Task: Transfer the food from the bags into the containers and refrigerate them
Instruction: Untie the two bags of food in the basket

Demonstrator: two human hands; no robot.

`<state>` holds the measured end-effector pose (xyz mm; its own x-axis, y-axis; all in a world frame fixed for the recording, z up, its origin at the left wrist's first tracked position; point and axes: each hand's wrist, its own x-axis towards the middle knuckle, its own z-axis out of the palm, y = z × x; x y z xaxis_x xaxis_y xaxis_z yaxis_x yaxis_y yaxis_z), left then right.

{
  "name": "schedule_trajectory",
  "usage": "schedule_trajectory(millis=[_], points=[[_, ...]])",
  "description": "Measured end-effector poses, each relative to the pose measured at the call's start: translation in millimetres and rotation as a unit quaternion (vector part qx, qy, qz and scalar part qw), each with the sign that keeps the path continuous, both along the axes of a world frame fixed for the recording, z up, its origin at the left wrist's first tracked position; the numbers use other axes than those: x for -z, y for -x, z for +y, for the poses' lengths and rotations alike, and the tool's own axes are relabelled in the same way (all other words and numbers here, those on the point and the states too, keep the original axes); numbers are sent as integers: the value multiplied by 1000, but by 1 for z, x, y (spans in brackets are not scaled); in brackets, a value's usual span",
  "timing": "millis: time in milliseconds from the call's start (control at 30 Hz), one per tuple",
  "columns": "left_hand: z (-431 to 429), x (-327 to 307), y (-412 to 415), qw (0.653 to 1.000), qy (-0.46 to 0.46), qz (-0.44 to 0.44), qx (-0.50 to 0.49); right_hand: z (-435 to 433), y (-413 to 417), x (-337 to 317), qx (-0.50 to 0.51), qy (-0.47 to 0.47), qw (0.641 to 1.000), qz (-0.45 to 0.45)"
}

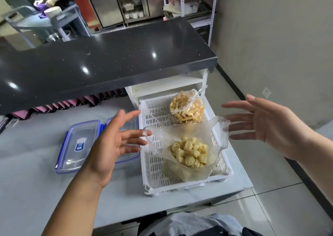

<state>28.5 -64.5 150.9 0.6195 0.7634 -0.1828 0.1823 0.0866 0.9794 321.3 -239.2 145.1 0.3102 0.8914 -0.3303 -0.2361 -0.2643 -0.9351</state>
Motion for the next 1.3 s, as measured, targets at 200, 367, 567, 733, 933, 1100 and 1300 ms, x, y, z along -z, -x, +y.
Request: schedule_trajectory(millis=[200, 367, 567, 733, 933, 1100, 1300], points=[[34, -1, -7, 985, -144, 98, -22, 35, -12, 22, 3, 19, 992, -123], [67, 15, -44, 952, -228, 188, 76, 68, -13, 47, 8, 41, 950, -311], [85, 52, -101, 800, -375, 390, 257, 102, -18, 98, -60, 155, 832, -530], [94, 71, -139, 785, -365, 403, 295, 119, -11, 121, -58, 182, 813, -551], [114, 79, -185, 807, -389, 325, 303, 133, -6, 132, -5, 136, 821, -554], [123, 90, -219, 785, -442, 317, 297, 142, -7, 138, 75, 91, 844, -524], [124, 102, -220, 813, -447, 287, 239, 147, -9, 142, 120, 72, 862, -488]])
